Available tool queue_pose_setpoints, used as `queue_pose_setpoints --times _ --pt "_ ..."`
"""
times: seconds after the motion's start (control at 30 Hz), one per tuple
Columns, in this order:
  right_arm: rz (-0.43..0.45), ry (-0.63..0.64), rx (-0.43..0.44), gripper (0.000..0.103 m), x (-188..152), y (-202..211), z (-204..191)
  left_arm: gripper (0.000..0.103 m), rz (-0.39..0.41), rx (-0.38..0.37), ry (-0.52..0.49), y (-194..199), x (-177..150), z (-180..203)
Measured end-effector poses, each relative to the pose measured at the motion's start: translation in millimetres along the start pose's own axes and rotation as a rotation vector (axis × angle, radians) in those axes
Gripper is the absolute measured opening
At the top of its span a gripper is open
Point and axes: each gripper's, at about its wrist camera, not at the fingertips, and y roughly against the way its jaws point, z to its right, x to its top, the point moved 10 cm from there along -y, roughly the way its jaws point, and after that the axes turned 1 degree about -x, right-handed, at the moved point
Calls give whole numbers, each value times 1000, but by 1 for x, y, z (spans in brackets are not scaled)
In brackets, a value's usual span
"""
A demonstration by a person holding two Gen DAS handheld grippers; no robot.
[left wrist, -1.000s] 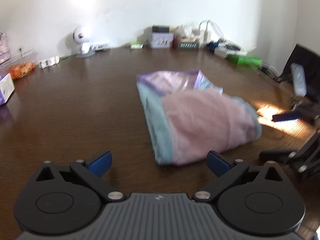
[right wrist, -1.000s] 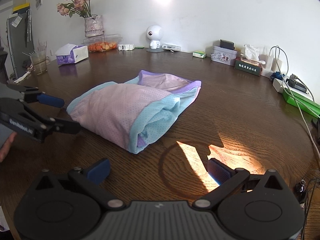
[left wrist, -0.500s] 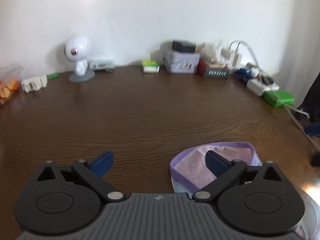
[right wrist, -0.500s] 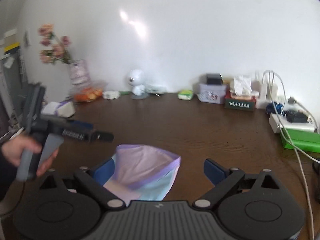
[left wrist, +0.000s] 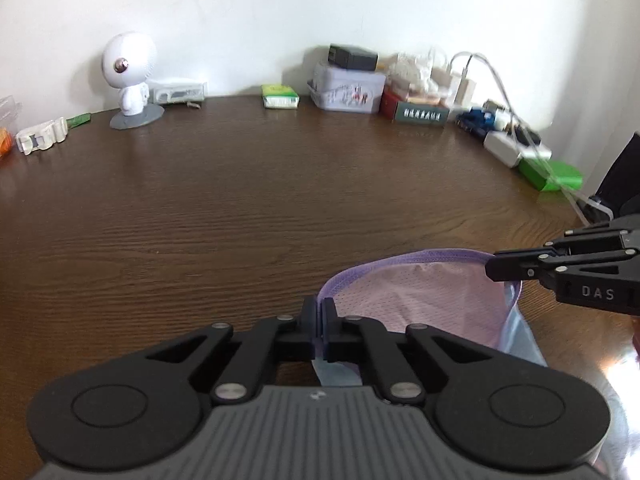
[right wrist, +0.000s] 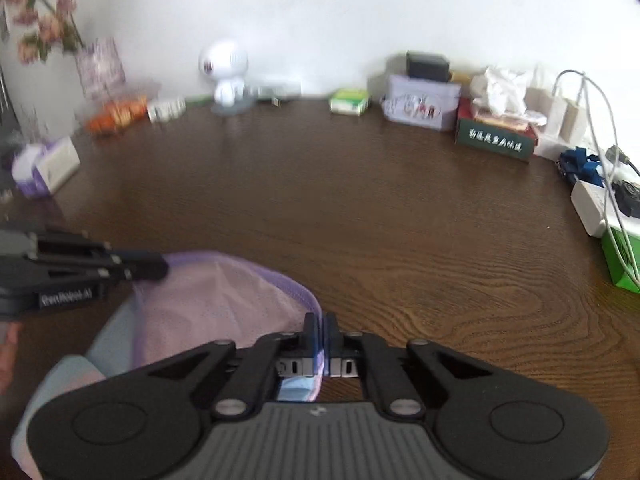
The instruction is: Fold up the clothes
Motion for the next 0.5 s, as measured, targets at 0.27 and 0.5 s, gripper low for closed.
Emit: queue_pose_setpoints --times 0.27,0.5 --pt "145 61 146 1 -50 111 -38 2 163 4 -19 115 -55 21" --pt "61 130 219 10 -137 153 -66 42 103 -8 61 151 -117 27"
